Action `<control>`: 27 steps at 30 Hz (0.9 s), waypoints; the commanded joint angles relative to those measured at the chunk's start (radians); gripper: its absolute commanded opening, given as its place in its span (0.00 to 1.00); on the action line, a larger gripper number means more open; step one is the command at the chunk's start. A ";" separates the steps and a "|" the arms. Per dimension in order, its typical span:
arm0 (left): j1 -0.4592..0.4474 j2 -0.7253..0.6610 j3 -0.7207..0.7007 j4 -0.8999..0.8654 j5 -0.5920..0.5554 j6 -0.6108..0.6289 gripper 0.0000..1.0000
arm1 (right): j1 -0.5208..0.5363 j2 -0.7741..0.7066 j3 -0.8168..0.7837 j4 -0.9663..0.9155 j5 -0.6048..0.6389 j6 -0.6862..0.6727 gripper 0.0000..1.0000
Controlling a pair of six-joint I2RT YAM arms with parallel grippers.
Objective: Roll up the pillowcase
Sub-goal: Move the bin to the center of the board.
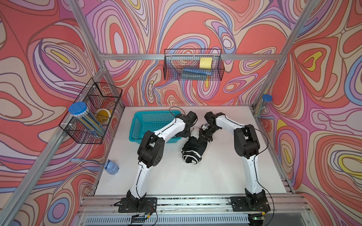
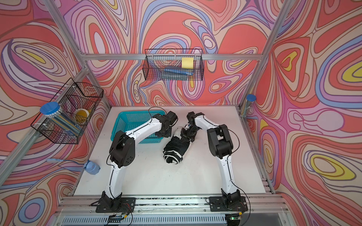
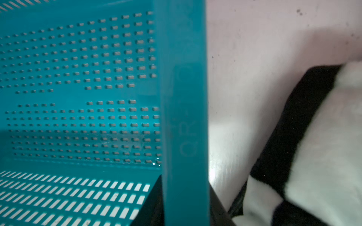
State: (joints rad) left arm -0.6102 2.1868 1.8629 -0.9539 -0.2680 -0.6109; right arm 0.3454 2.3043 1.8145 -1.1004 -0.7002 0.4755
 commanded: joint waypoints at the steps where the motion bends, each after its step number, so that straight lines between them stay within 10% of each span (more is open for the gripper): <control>1: -0.003 -0.066 -0.013 0.018 0.068 0.000 0.54 | -0.001 0.138 -0.042 0.041 0.254 -0.006 0.00; 9: -0.056 -0.246 -0.032 -0.051 0.054 -0.013 0.85 | -0.002 0.119 -0.047 0.052 0.258 -0.001 0.00; 16: -0.201 -0.314 -0.155 -0.027 0.202 -0.030 0.87 | -0.002 0.113 -0.054 0.062 0.255 0.004 0.00; 27: -0.225 -0.197 -0.218 0.084 0.039 -0.074 0.85 | -0.004 0.065 -0.109 0.064 0.271 -0.010 0.00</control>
State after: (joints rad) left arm -0.8413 2.0006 1.6627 -0.9051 -0.1432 -0.6571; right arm 0.3454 2.2803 1.7859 -1.0756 -0.6827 0.4717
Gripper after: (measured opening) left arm 0.859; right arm 0.042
